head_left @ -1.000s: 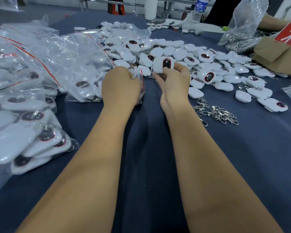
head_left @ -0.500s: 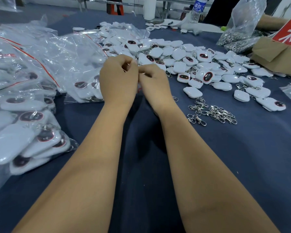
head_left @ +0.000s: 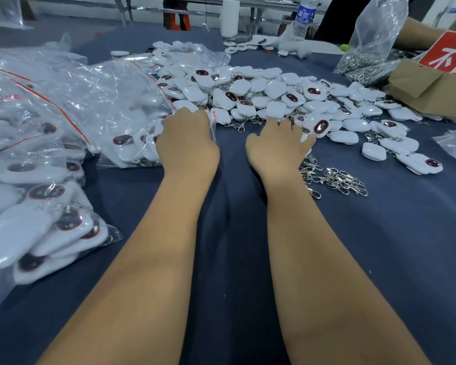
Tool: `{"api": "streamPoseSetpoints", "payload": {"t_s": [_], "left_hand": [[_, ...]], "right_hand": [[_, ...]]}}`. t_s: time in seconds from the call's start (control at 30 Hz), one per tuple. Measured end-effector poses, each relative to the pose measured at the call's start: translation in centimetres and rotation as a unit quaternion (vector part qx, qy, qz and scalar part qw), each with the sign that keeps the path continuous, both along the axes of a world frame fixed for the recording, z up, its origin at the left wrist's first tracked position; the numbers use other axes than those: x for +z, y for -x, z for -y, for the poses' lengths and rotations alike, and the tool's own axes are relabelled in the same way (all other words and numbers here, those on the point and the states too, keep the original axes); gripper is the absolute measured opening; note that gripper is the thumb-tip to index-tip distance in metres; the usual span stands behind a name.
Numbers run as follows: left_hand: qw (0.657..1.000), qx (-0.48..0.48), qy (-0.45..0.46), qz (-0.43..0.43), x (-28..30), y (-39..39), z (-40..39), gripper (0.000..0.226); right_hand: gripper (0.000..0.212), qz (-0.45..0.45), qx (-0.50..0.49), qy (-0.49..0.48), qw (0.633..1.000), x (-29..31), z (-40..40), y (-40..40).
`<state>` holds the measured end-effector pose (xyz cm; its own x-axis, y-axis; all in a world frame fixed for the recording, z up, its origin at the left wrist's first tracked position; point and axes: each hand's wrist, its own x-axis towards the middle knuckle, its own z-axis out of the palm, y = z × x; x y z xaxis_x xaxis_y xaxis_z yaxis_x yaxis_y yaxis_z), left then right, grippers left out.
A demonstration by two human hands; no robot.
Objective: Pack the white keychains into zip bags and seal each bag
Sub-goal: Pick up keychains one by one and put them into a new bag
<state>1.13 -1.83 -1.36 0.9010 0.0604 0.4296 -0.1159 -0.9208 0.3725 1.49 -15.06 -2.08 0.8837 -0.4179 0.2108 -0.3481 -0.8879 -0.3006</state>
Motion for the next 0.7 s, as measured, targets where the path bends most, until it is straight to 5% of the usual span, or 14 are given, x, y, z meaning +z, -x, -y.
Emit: {"api": "streamPoseSetpoints", "payload": {"t_s": [0.1,0.23,0.43,0.6,0.7], "left_hand": [[1.000,-0.010,0.006,0.001,0.0,0.2,0.5,0.030],[0.998,-0.040,0.045,0.022,-0.1,0.5,1.2,0.035],[0.988,-0.079,0.129,0.012,-0.3,0.1,1.2,0.041],[0.984,-0.058,0.163,-0.032,-0.1,-0.4,0.8,0.044],[0.970,-0.088,0.225,-0.035,0.0,-0.4,0.5,0.034]], "right_hand": [[0.033,0.102,0.020,0.013,0.994,0.4,-0.5,0.2],[0.038,0.026,0.057,0.018,0.998,-0.1,-0.9,0.3],[0.023,0.097,0.096,0.051,0.989,-0.1,-1.3,0.0],[0.030,0.157,0.113,-0.105,0.975,0.5,-1.8,-0.3],[0.042,0.218,0.108,-0.305,0.921,0.6,-2.9,-0.2]]}}
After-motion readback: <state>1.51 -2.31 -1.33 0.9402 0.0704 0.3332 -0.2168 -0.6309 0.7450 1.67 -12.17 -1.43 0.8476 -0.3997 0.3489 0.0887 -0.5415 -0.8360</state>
